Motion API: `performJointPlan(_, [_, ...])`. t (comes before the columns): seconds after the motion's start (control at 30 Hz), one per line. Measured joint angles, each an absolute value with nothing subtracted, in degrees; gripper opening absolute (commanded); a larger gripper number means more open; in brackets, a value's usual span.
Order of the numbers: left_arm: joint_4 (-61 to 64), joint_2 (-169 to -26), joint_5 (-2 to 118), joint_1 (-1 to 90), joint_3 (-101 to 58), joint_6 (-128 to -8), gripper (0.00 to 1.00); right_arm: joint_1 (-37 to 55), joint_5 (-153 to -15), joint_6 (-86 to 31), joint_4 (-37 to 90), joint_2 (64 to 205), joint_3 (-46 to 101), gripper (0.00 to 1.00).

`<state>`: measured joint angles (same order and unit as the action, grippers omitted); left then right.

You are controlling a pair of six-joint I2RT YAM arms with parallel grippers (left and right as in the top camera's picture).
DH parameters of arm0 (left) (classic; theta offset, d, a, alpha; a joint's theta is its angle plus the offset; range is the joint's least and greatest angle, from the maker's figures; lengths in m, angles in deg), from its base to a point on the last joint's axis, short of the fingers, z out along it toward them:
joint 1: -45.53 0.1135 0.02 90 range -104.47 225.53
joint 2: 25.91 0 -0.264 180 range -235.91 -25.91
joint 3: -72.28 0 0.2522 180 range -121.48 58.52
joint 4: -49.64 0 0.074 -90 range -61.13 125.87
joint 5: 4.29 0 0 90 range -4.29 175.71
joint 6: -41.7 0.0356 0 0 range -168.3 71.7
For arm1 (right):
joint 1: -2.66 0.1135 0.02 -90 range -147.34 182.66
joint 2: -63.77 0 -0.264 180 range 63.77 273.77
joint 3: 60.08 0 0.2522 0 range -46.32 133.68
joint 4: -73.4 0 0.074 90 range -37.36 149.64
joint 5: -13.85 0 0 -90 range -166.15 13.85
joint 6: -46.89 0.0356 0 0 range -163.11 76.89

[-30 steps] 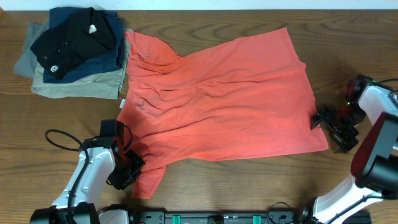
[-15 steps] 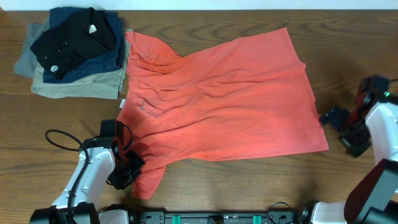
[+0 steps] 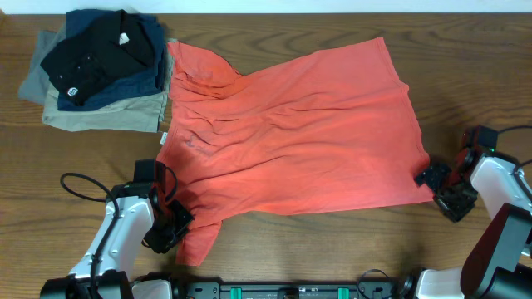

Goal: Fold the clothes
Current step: 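Move the right gripper to the front-right hem corner and grasp it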

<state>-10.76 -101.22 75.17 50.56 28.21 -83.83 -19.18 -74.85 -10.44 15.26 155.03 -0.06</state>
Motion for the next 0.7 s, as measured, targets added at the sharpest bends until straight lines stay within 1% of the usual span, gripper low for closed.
performJointPlan(0.07, [-10.76, -101.22, 75.17, 50.56, 28.21, -83.83, 0.06, -19.18, -74.39, -10.18, 15.92, 155.03, -0.56, 0.68])
performJointPlan(0.13, [-10.76, -101.22, 75.17, 50.56, 28.21, -83.83, 0.06, -19.18, -74.02, -10.07, 16.31, 155.03, -0.89, 0.60])
performJointPlan(0.27, [-10.76, -101.22, 75.17, 50.56, 28.21, -83.83, 0.06, -19.18, -73.54, -9.63, 16.92, 155.03, -1.02, 0.40])
performJointPlan(0.3, [-10.76, -101.22, 75.17, 50.56, 28.21, -83.83, 0.06, -19.16, -73.51, -9.65, 16.94, 155.03, -1.02, 0.36])
performJointPlan(0.4, [-10.76, -101.22, 75.17, 50.56, 28.21, -83.83, 0.06, -19.16, -73.27, -9.28, 17.18, 155.03, -1.04, 0.20])
performJointPlan(0.43, [-10.76, -101.22, 75.17, 50.56, 28.21, -83.83, 0.06, -19.18, -73.32, -9.44, 17.27, 155.03, -1.04, 0.18])
performJointPlan(0.5, [-10.76, -101.22, 75.17, 50.56, 28.21, -83.83, 0.06, -19.18, -73.30, -9.46, 17.40, 155.03, -1.04, 0.10])
performJointPlan(0.53, [-10.76, -101.22, 75.17, 50.56, 28.21, -83.83, 0.06, -19.16, -73.21, -9.22, 17.60, 155.03, -1.04, 0.02])
performJointPlan(0.7, [-10.76, -101.22, 75.17, 50.56, 28.21, -83.81, 0.06, -19.16, -73.14, -9.02, 18.47, 155.03, -1.06, 0.01])
